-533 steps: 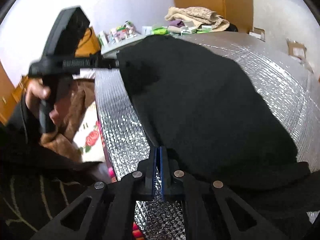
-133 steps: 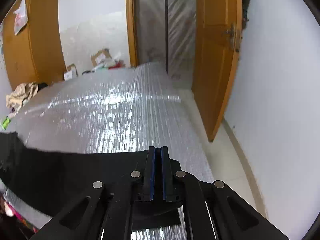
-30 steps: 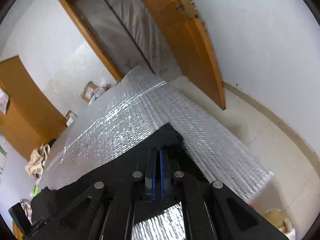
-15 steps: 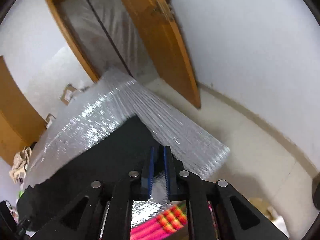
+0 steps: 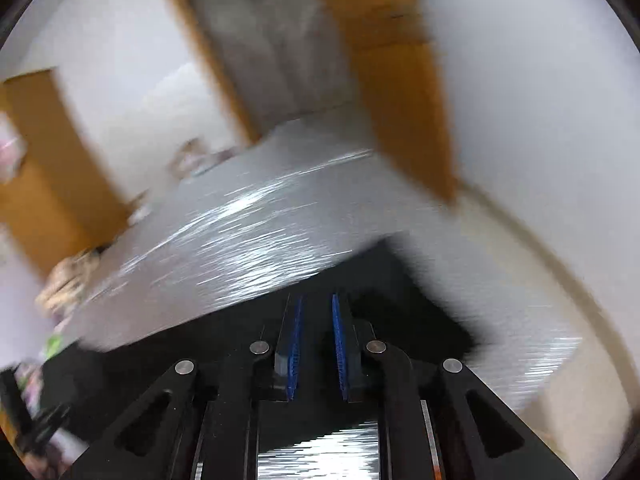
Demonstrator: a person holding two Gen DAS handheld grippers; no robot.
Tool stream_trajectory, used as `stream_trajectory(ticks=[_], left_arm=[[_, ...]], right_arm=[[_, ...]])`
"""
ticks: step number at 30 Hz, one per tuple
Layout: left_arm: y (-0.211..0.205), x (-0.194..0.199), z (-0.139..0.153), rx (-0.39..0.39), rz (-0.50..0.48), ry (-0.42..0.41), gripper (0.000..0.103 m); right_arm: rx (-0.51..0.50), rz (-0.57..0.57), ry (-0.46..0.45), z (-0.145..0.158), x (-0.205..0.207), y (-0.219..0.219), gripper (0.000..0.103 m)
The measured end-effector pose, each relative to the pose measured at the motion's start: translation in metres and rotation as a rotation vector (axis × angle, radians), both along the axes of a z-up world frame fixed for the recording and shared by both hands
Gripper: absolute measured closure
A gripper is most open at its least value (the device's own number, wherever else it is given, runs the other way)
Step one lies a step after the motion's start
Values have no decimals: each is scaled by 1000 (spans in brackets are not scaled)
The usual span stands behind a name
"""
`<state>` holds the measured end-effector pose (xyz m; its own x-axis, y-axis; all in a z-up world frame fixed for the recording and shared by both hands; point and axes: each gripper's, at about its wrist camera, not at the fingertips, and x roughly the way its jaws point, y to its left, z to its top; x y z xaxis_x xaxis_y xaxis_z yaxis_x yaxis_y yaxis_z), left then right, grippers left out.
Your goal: Fold clothes
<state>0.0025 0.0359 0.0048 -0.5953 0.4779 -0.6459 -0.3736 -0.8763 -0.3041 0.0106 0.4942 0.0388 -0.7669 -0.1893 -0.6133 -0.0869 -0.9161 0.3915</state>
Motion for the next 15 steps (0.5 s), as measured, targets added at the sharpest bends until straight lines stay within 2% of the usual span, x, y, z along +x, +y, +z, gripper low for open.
stream_trajectory(ticks=[4,7,8,9,11,13,15], left_arm=[[-7,-7,-11,-31,57,-45,97],[-7,-6,-10,-27,53,-46,97],[-8,-6,-10,-31,51,-44,97],[-8,-6,-10,-30,49,-42,97],[-9,-6,-11,-17,48,-40,97],[-13,-6,-13,9,47,-43,97],[-16,-8,-14,28,46,-44,97]], right_arm=[[-51,259,-44,-19,-23,-78,86],[-62,348,-70,-29,-39,-111,86],[-63,346,-81,-31,-44,-113,86],[-62,332,-94,-34,-50,-111,92],[-145,256,-109,-40,-68,-84,96],[-273,128,-110,-50,-73,-41,96],[-343,-17,-82,-56,-67,5,97]])
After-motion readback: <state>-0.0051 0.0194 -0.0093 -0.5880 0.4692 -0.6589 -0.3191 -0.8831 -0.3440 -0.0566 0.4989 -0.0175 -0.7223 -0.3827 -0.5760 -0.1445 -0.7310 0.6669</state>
